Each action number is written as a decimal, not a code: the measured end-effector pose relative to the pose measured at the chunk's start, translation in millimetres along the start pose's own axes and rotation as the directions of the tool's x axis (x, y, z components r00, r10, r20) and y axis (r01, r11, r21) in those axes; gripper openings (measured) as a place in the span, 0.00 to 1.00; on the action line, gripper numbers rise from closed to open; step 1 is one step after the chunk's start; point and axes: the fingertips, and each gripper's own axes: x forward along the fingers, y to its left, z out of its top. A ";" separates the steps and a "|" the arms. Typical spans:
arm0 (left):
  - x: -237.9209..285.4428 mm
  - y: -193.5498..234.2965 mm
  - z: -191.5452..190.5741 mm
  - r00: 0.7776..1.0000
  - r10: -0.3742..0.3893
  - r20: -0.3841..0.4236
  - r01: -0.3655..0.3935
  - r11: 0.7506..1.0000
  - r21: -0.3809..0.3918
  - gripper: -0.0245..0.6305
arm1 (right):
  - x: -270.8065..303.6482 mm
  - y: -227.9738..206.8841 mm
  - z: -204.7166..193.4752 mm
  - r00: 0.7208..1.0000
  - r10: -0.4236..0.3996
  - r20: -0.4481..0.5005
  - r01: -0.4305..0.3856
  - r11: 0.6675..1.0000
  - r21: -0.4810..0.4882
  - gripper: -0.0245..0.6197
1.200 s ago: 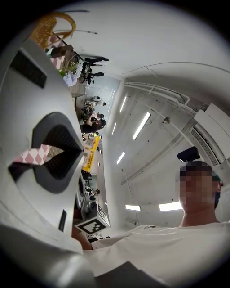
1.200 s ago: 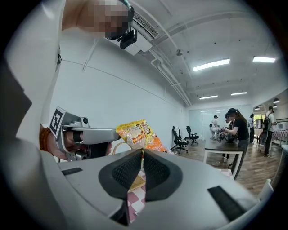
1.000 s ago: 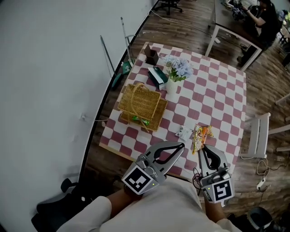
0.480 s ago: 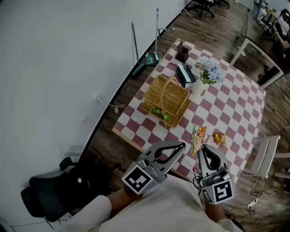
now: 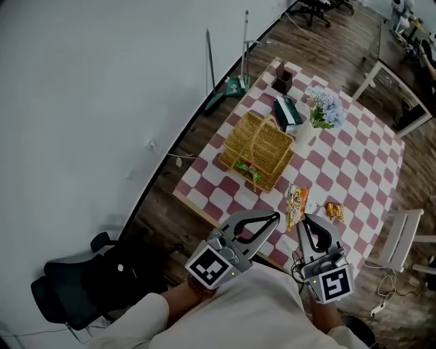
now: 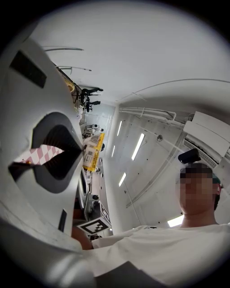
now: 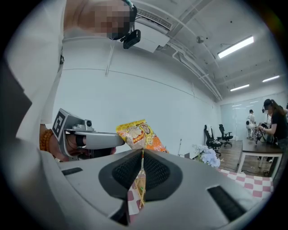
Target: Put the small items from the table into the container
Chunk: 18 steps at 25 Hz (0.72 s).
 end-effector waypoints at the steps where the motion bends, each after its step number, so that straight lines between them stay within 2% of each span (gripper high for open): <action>1: 1.8 1.7 -2.1 1.000 -0.001 -0.005 0.001 1.000 -0.005 0.05 | 2.2 -2.0 -1.0 1.000 -0.001 -0.004 0.001 1.000 -0.003 0.08; 6: 3.9 18.5 -9.7 1.000 0.002 -0.011 -0.002 1.000 -0.029 0.05 | 19.8 -8.9 -8.5 0.999 0.000 -0.035 0.000 1.000 -0.019 0.08; 12: 9.2 39.7 -16.6 1.000 0.003 -0.009 -0.003 0.999 -0.039 0.05 | 41.0 -17.1 -28.6 0.993 0.009 -0.122 -0.015 0.999 -0.050 0.08; 16: 12.2 54.1 -22.7 1.000 0.005 -0.013 -0.005 0.999 -0.049 0.05 | 59.1 -24.9 -35.5 0.991 0.000 -0.137 -0.008 0.998 -0.056 0.08; 18: 14.1 62.1 -26.0 1.000 0.006 -0.013 -0.006 0.999 -0.049 0.05 | 68.0 -28.6 -43.8 0.983 0.005 -0.181 -0.016 0.998 -0.062 0.08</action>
